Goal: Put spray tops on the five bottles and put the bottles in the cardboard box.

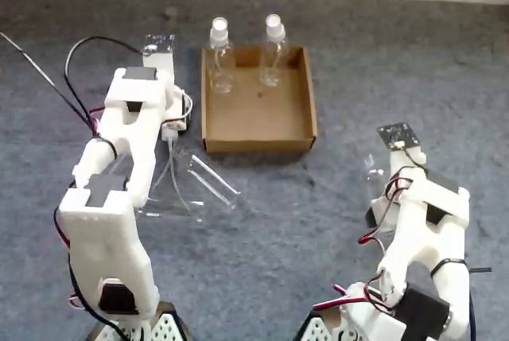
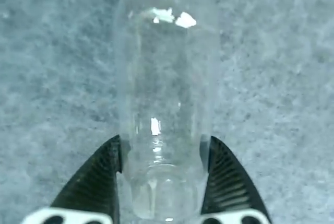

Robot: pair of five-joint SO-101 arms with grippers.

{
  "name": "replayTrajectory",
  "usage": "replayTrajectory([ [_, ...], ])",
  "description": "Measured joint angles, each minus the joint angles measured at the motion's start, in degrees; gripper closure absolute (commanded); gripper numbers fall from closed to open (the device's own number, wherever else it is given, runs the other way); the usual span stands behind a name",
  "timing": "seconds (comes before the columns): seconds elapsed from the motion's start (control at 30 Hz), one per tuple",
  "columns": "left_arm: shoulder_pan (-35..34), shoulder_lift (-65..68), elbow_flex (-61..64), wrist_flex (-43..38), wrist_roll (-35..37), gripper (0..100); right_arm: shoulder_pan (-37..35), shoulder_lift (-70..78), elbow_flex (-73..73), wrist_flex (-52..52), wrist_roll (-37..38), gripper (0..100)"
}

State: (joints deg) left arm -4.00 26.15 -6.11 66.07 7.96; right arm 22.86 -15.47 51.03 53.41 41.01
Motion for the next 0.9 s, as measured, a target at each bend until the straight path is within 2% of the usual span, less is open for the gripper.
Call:
replayTrajectory([
  [0.17, -0.1, -7.1, 0.0, 1.9, -4.0, 100, 0.0, 0.0, 0.0, 0.0, 0.0, 98.8],
  [0.4, -0.1, -21.4, 0.0, 10.9, -9.1, 100, 0.0, 0.0, 0.0, 0.0, 0.0, 98.4],
  [0.5, -0.1, -28.7, 0.0, 15.0, -10.5, 100, 0.0, 0.0, 0.0, 0.0, 0.0, 91.4],
  [0.63, -0.1, -40.4, 0.0, 20.6, -11.7, 100, 0.8, 0.0, 0.0, 0.6, -3.7, 81.3],
  [0.73, -0.1, -49.0, 1.1, 24.3, -11.9, 100, 1.3, 0.5, -1.1, 3.8, -4.6, 81.0],
  [0.9, 0.1, -59.2, 9.3, 25.0, -12.0, 100, 1.9, 1.2, -7.1, 12.3, -5.5, 80.7],
])
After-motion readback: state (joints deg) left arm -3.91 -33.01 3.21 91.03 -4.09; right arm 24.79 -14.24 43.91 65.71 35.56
